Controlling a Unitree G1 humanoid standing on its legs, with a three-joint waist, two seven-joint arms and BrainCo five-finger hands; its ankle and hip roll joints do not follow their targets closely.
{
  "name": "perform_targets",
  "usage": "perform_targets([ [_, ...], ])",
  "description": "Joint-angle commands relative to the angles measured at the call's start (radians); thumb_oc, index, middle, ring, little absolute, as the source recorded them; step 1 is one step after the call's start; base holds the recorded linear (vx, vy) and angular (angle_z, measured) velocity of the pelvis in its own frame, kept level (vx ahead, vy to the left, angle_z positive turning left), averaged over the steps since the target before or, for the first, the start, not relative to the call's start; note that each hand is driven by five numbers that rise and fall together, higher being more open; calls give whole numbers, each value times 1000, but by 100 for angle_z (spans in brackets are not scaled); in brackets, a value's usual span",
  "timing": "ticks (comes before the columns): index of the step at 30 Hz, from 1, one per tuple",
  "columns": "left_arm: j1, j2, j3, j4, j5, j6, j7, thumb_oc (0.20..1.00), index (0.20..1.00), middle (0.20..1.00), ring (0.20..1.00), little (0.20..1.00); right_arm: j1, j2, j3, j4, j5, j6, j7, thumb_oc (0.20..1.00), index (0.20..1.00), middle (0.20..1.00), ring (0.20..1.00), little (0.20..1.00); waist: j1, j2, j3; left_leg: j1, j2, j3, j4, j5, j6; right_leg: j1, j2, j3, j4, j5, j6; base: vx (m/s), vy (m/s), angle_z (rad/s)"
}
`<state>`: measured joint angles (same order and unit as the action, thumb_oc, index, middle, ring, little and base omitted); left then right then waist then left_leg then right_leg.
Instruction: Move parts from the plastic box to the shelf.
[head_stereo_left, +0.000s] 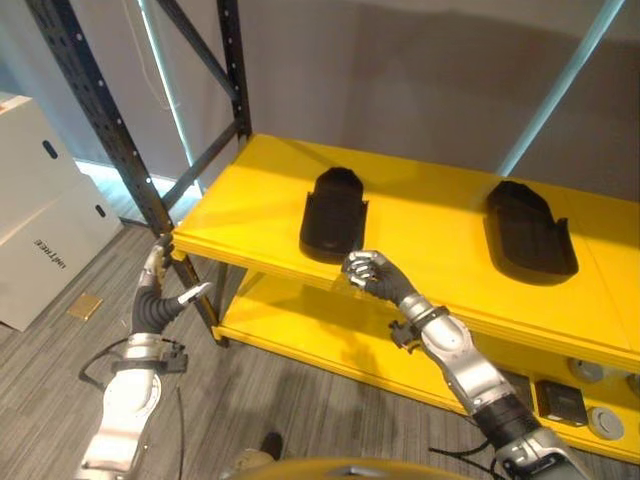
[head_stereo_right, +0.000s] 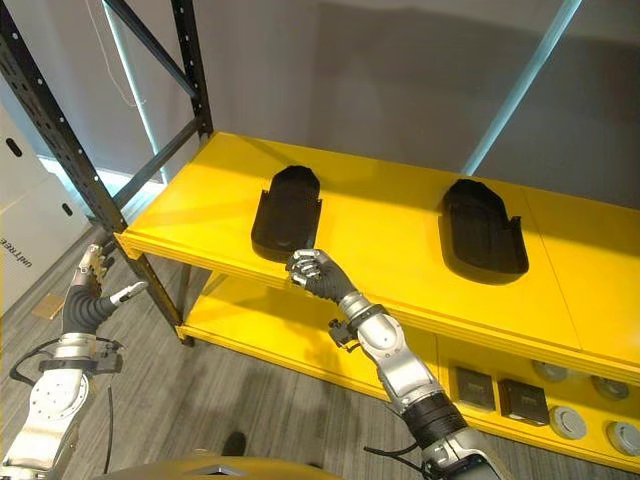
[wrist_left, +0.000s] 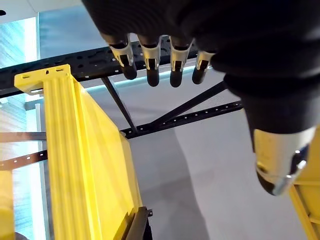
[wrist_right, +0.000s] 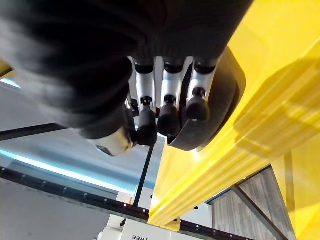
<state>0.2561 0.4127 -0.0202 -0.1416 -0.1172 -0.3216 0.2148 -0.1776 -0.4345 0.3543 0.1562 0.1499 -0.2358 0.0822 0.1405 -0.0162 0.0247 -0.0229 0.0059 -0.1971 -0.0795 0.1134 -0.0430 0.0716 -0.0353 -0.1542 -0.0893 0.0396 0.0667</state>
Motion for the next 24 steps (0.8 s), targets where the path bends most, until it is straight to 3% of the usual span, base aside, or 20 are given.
perform_targets([
  [1,-73,71,19,16,-12,-45,-6,1000,1000,1000,1000,1000,-107,31,26,2,18,-43,-36,200,200,200,200,200,9,-49,11,23,-9,-7,6,-145,26,10,-26,-13,5,-89,6,-9,-12,5],
  [24,-74,82,-27,-14,-86,-37,-15,1000,1000,1000,1000,1000,-271,100,101,175,-98,-12,-137,200,200,200,200,200,62,-63,26,10,-6,-23,0,-141,27,0,-18,-17,2,-92,1,-1,-2,2],
])
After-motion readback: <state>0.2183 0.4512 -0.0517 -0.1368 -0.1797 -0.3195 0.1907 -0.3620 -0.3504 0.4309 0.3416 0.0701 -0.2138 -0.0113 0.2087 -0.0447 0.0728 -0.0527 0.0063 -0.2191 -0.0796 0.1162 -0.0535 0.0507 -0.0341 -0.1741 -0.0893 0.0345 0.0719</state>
